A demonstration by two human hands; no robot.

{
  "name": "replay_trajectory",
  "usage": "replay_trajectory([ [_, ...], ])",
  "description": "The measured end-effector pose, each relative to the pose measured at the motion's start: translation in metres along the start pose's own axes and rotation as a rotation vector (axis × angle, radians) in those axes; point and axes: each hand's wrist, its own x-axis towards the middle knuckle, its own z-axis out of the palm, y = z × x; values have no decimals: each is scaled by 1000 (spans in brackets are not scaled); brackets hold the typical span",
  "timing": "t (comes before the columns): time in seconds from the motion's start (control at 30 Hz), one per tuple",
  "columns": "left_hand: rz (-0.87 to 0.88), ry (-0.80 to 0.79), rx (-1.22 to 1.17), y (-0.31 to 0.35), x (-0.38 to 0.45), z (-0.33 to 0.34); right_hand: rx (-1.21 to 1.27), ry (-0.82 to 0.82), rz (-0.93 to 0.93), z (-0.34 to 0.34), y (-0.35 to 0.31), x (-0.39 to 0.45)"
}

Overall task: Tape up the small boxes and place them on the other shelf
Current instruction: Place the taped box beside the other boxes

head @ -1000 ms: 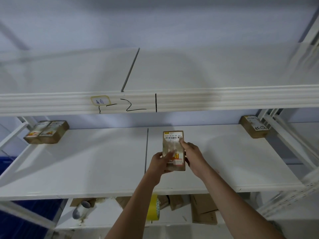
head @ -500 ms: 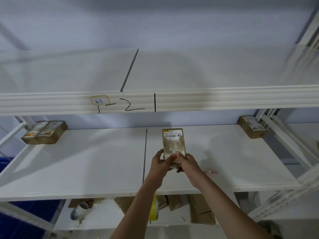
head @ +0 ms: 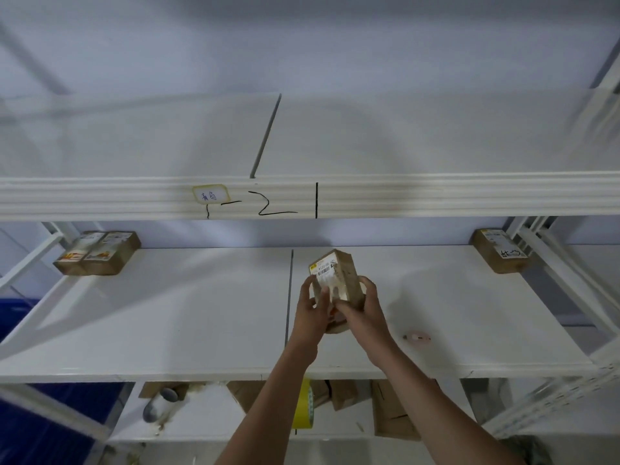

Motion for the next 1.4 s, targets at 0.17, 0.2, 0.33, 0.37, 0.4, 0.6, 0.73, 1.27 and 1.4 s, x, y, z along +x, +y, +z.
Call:
replay_trajectory([
  [0.17,-85,66,-126,8,-1,-33,66,-69,13,32,-5,2],
  [0.2,-68,82,-126,9,-3,-43,66,-95,13,41,-6,2],
  [0.33,-11,186,-103,10,-12,-89,63,-160,31,82,-13,-1],
  [0.37,-7,208,-93,10,-15,-101,40,-166,31,93,-14,-3],
  [0.4,-3,231,-83,9,-17,-112,28,-167,22,105,-15,-5],
  [0.6,19,318,17,8,-16,-162,-84,-183,-36,162,-28,-14],
  [0.73,25,387,42,12,-17,-176,-184,-229,-81,176,-38,-15],
  [1.27,26,602,85,31,-11,-261,-299,-477,-130,273,-53,4],
  [1.4,44,597,80,29,-4,-307,-305,-478,-128,315,-61,0],
])
